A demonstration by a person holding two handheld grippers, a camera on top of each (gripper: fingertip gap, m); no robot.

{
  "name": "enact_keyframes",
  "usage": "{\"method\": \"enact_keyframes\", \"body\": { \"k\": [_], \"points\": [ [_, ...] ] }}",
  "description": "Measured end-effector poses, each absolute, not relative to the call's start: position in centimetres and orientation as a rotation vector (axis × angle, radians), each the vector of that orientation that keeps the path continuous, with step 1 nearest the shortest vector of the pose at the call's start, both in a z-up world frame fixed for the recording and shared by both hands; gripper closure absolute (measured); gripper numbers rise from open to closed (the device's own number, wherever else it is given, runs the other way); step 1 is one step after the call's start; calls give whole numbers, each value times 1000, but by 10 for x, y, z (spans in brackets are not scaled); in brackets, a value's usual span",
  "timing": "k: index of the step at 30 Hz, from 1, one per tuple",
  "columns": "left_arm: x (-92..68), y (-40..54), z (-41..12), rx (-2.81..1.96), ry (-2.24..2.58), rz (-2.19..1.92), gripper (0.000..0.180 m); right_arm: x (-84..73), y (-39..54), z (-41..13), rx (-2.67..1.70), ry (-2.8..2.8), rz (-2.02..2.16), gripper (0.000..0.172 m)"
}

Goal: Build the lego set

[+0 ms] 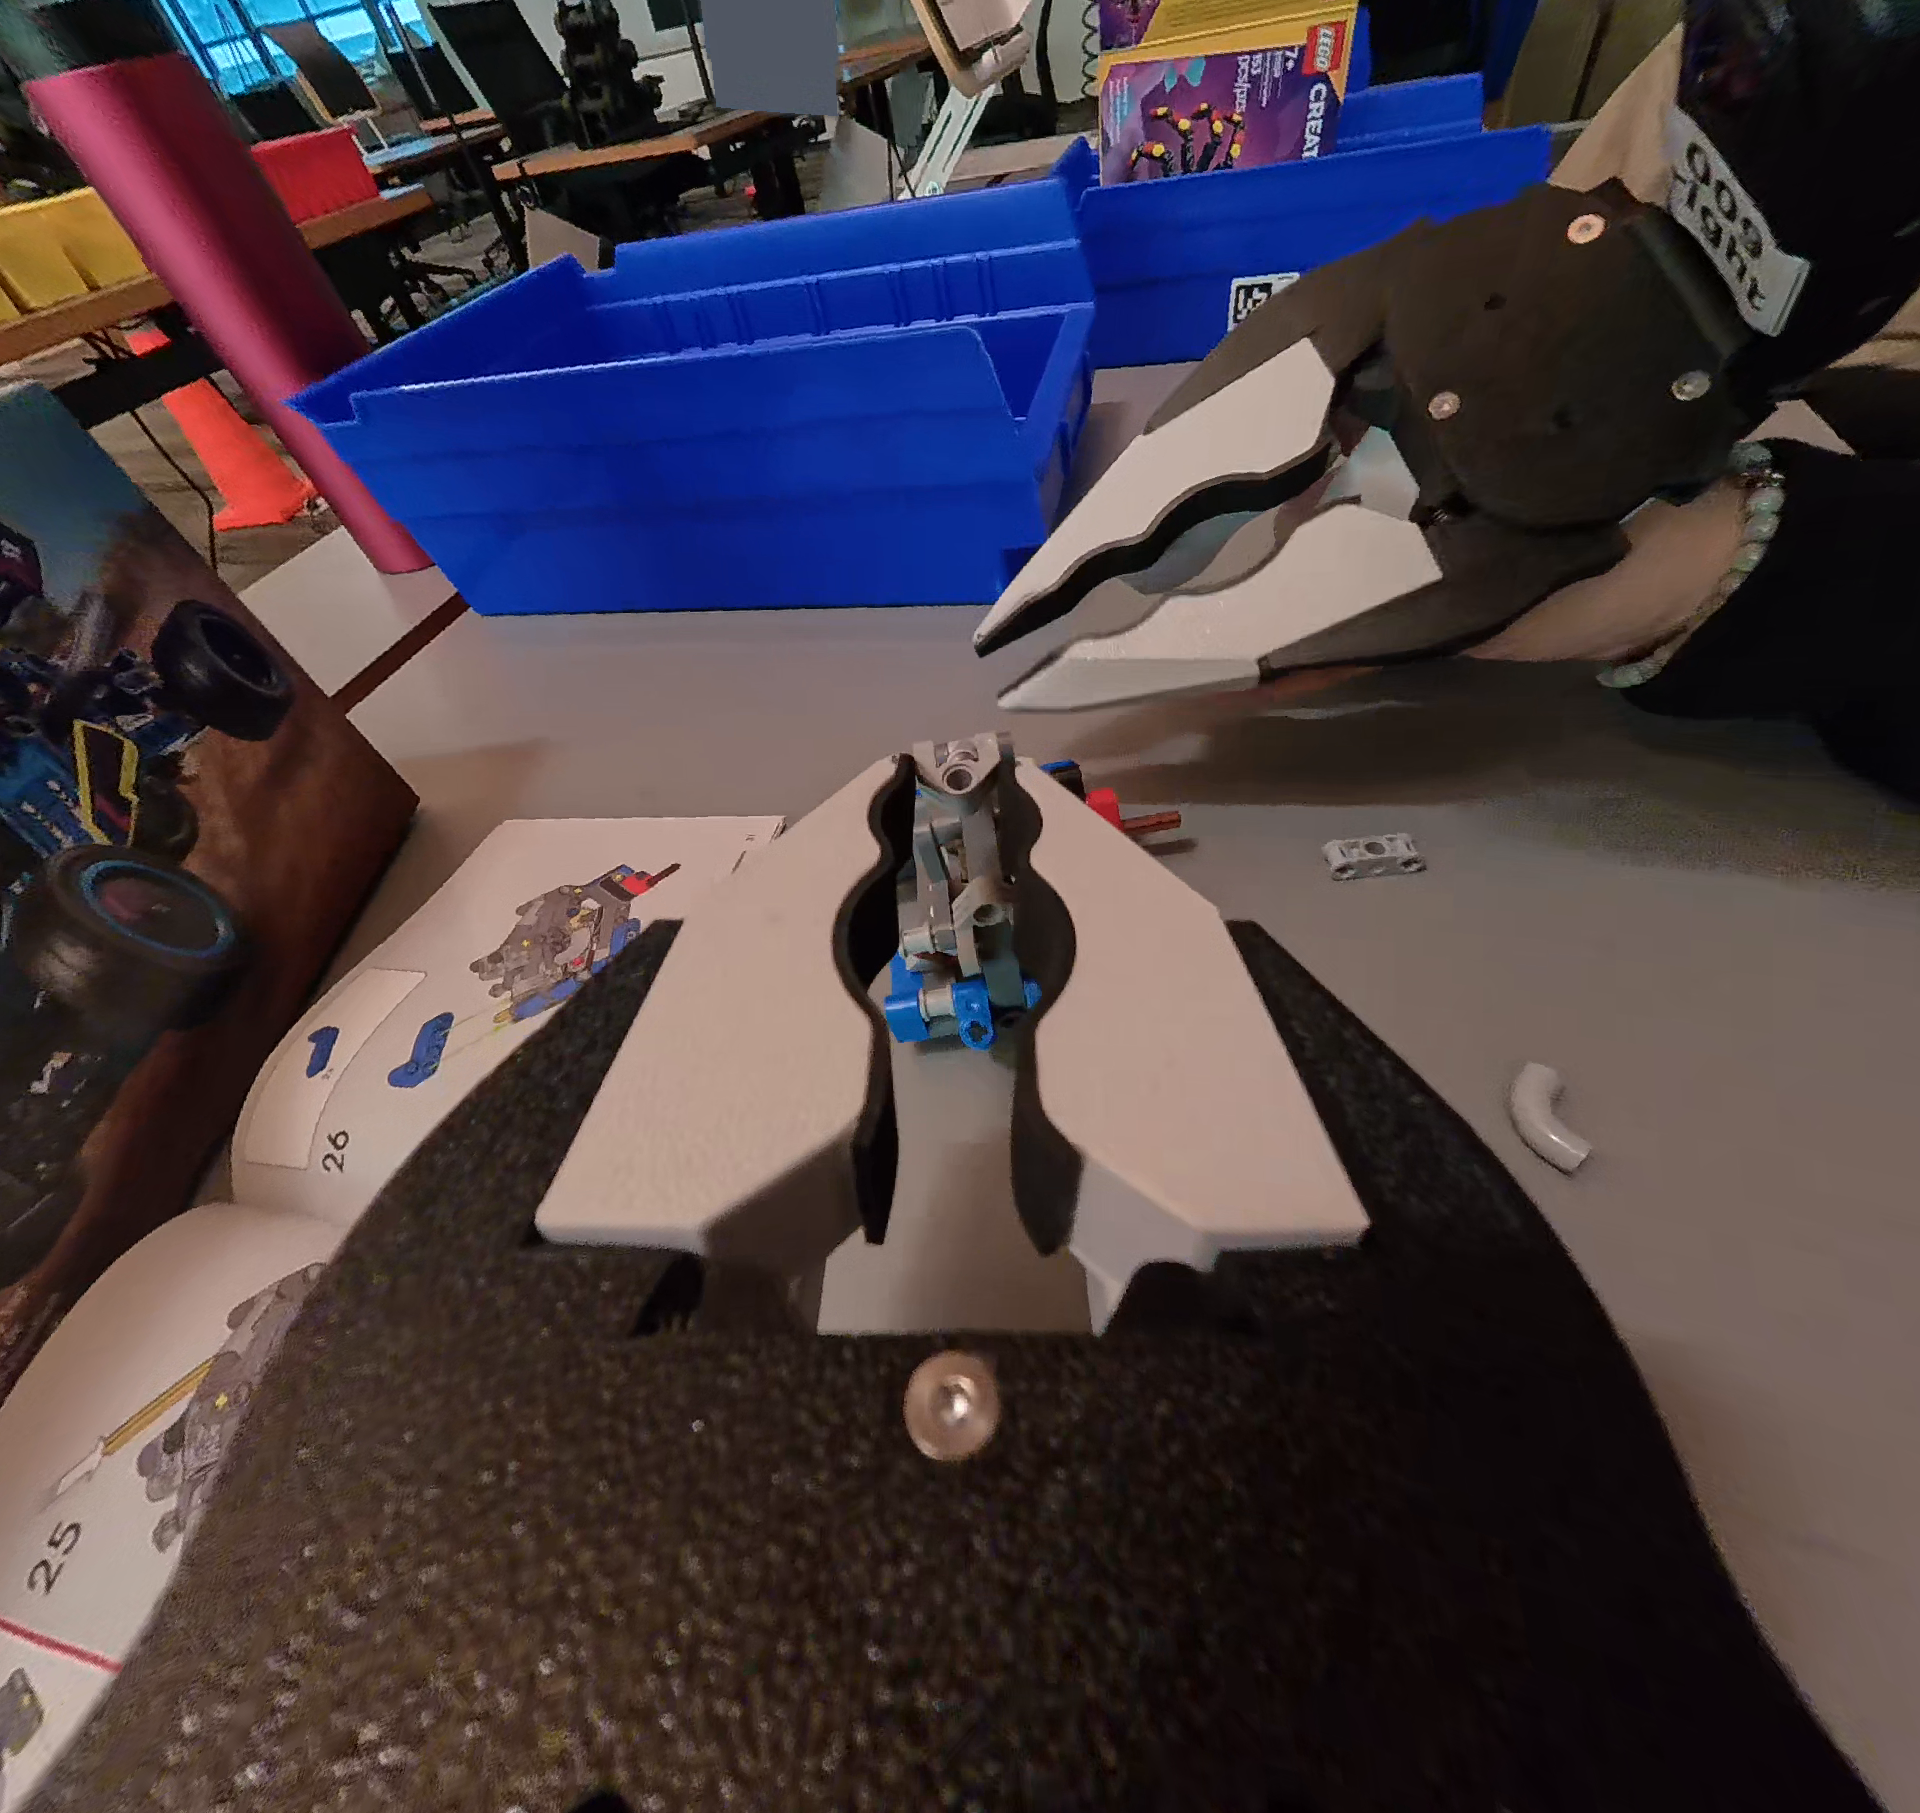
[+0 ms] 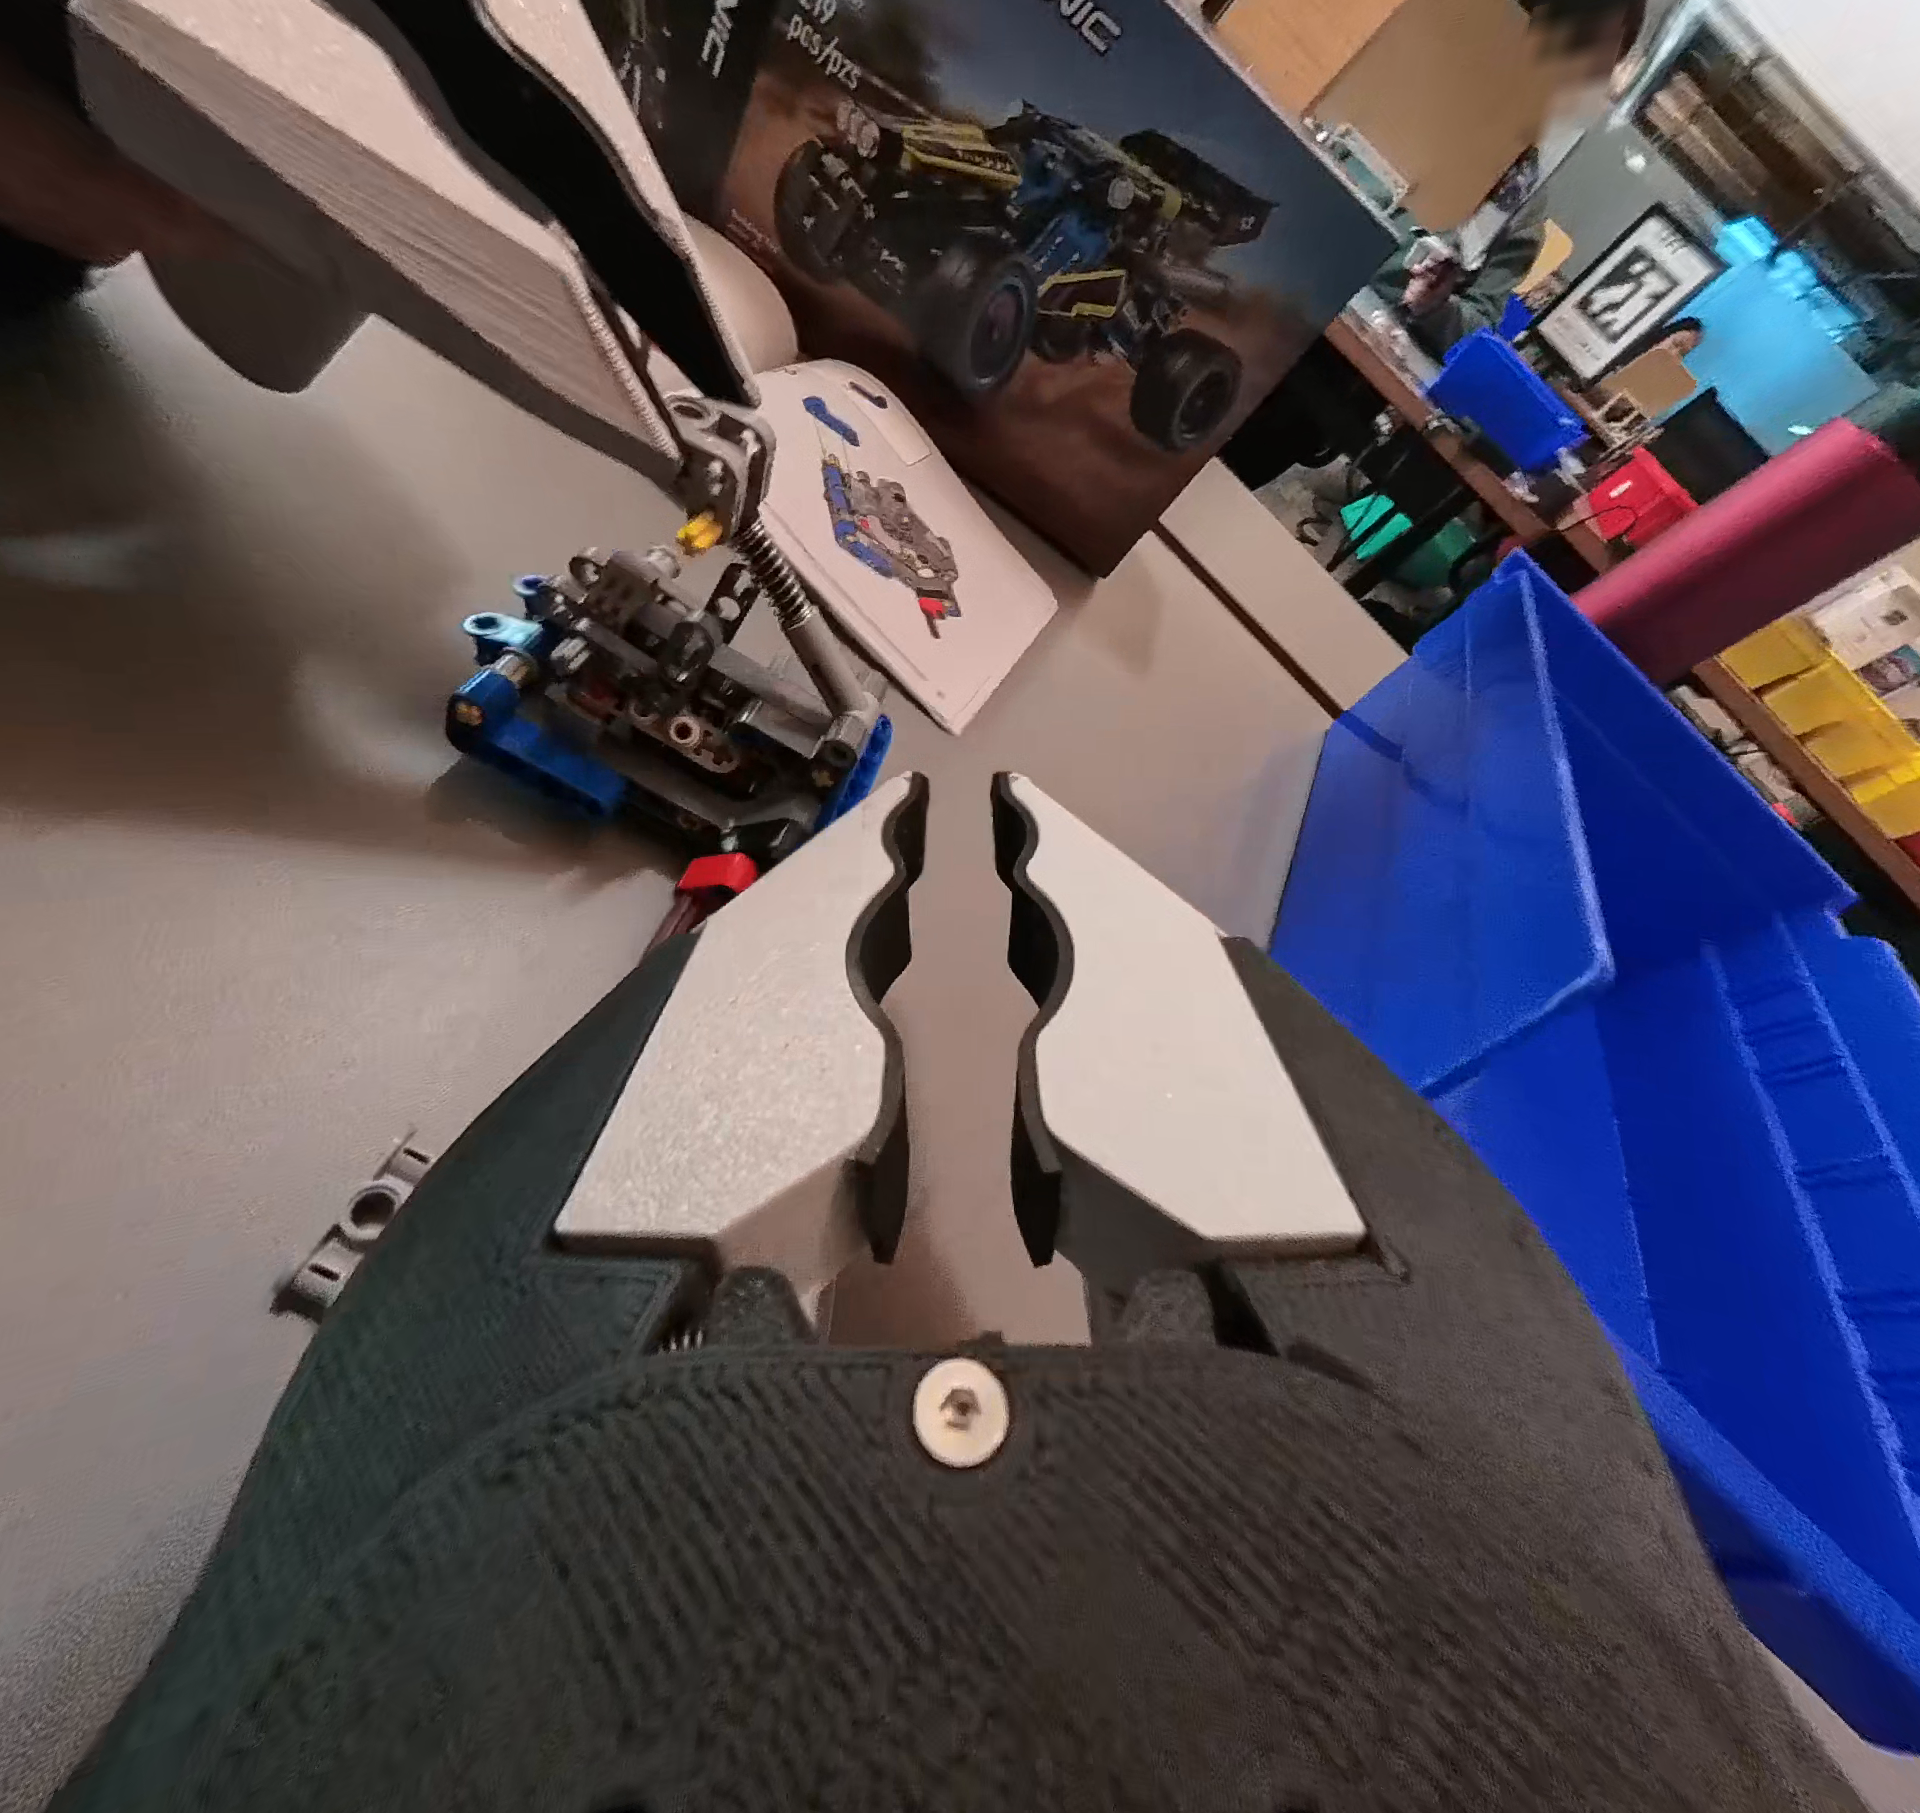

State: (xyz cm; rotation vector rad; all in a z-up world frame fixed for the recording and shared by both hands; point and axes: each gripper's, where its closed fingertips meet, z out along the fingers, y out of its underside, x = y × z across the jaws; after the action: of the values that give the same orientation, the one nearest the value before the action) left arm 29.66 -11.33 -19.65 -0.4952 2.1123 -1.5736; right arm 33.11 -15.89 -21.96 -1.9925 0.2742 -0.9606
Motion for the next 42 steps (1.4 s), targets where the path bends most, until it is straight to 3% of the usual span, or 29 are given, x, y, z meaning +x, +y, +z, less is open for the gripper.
{"method": "enact_keyframes", "body": {
  "k": [1, 8, 12, 14, 21, 35, 42],
  "points": [
    [297, -113, -196, -501, 2113, -1584, 168, 330, -157, -222, -2011, 264, -924, 158],
    [305, -103, -192, -646, 2097, -1673, 168, 321, -131, -204, -2034, -353, -574, 149],
    [307, -102, -193, -674, 2105, -1683, 168, 318, -122, -198, -1998, -398, -202, 142],
    [307, -102, -194, -673, 2112, -1677, 168, 322, -118, -203, -1979, -366, -255, 138],
    [309, -100, -193, -711, 2114, -1713, 168, 322, -113, -208, -1923, -416, -582, 149],
    [311, -100, -196, -902, 2177, -1857, 169, 323, -106, -216, -1882, -399, -691, 167],
    [313, -102, -193, -886, 2147, -1870, 169, 322, -105, -213, -1871, -387, -684, 165]
  ]
}}
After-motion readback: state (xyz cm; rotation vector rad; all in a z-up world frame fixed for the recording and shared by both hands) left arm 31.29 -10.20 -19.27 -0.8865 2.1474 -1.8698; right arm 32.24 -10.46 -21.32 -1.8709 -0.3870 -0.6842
